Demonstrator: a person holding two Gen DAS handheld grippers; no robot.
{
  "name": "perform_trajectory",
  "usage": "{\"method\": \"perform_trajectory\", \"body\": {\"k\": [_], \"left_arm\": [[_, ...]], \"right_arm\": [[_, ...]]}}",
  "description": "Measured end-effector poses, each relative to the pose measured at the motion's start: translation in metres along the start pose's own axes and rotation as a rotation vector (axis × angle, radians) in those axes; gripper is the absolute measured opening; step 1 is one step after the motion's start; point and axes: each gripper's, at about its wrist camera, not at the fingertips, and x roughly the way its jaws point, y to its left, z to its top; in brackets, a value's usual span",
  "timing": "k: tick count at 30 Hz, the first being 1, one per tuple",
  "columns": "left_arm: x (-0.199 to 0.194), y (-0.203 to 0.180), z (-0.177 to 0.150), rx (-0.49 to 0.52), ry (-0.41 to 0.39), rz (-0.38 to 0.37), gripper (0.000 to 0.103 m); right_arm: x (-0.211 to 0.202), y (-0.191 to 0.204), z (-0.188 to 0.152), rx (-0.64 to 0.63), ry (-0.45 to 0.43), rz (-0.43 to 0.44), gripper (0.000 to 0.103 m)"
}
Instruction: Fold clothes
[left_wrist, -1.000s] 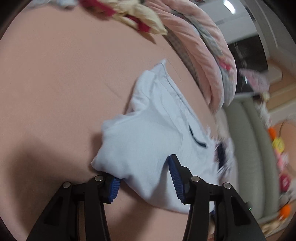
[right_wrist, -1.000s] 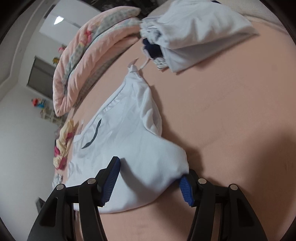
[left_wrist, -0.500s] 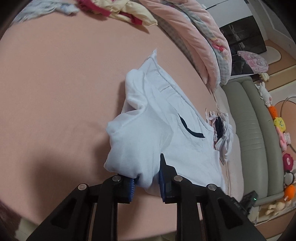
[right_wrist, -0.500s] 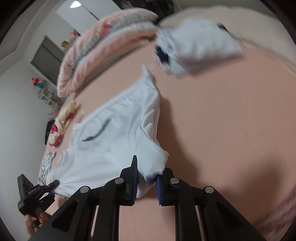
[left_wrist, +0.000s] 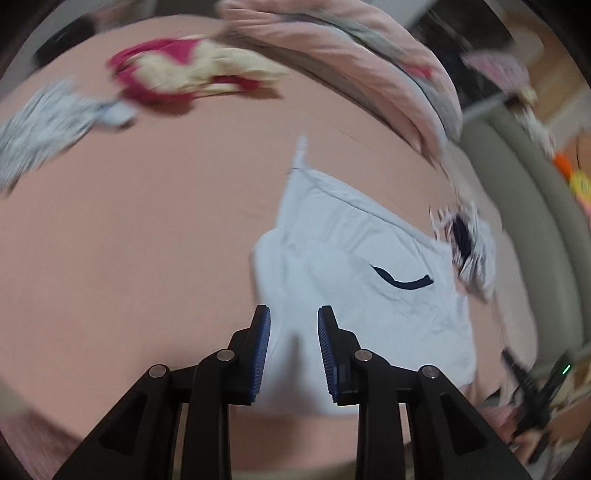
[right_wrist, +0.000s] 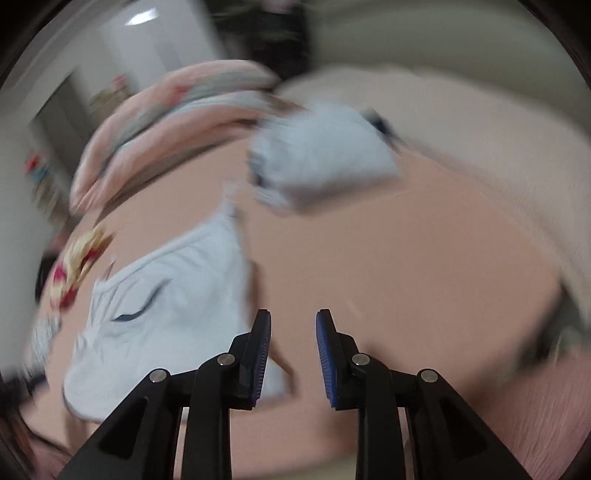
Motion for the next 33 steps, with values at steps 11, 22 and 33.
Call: {"method": "perform_trajectory", "body": {"k": [11, 22, 33], "left_arm": [[0.12, -0.07, 0.027, 0.279, 0.142, -0.006, 0.024], [0.088, -0.04, 0.06, 0.246, 0.003, 0.027, 0.022], [0.125, -0.086, 0.037, 0.468, 0.101, 0.112, 0.022]], "right_arm": [[0.127, 0.14, 0.02, -0.632, 0.161, 0.119, 0.025], [0.148, 0.072, 0.043, -0.295, 0.192, 0.083, 0.025], [0.167, 0.11, 0.025, -0.427, 0.186, 0.102, 0.037]]}}
